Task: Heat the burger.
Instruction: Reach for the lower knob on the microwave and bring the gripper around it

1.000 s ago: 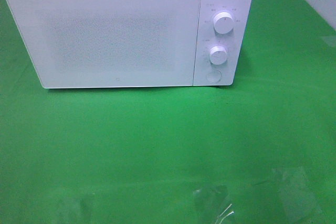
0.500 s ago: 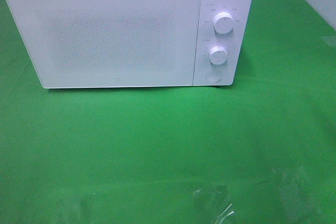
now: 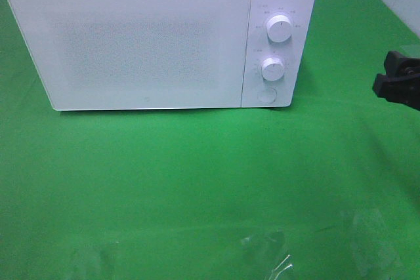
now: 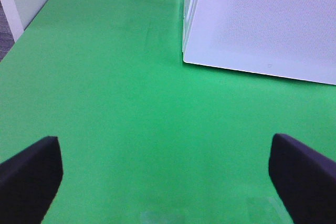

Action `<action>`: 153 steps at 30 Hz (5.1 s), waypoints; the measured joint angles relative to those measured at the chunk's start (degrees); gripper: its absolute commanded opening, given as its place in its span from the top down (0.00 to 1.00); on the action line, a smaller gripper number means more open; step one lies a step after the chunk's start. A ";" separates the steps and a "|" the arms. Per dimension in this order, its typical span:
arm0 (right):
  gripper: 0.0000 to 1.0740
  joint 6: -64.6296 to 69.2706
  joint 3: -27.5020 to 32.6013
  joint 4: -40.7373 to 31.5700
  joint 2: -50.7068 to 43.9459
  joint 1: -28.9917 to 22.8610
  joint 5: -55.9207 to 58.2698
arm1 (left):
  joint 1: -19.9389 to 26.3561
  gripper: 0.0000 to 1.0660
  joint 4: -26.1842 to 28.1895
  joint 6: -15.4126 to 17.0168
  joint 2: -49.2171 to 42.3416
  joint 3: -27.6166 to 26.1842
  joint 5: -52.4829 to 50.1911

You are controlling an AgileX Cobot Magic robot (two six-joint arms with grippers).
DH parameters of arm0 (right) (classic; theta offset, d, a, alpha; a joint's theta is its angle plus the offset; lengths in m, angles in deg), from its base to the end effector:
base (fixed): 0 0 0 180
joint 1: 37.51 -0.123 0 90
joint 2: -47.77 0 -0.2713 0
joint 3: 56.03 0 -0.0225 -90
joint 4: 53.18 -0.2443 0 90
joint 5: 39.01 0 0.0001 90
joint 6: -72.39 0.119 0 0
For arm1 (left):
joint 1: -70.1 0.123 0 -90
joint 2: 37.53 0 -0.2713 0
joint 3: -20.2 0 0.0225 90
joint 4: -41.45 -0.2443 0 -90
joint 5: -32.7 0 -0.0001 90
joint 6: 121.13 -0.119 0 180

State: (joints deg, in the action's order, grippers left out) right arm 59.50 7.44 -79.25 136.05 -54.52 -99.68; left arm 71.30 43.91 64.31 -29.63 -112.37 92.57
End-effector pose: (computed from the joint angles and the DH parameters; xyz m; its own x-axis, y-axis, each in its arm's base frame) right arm 0.2400 0.0258 0.1823 -0.0620 -0.0091 -0.9980 0.0960 0.9953 -0.0150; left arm 0.0271 -0.0039 0.2671 -0.4239 -0.1251 -0.8970 -0.0369 0.9920 -0.1209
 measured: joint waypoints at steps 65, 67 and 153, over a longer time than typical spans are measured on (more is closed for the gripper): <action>0.31 -0.52 -32.89 -11.34 39.59 -19.71 -8.42 | 0.00 0.05 0.00 0.00 0.00 0.00 0.00; 0.31 -0.52 -32.89 -11.34 39.59 -19.71 -8.42 | 0.00 0.05 0.00 0.00 0.00 0.00 0.00; 0.97 103.42 -32.14 -8.54 41.25 -19.02 -9.11 | 0.00 0.05 0.00 0.00 0.00 0.00 0.00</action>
State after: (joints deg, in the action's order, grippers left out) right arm 162.92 -24.70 -87.78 177.30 -73.54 -108.79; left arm 71.30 43.91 64.31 -29.63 -112.37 92.57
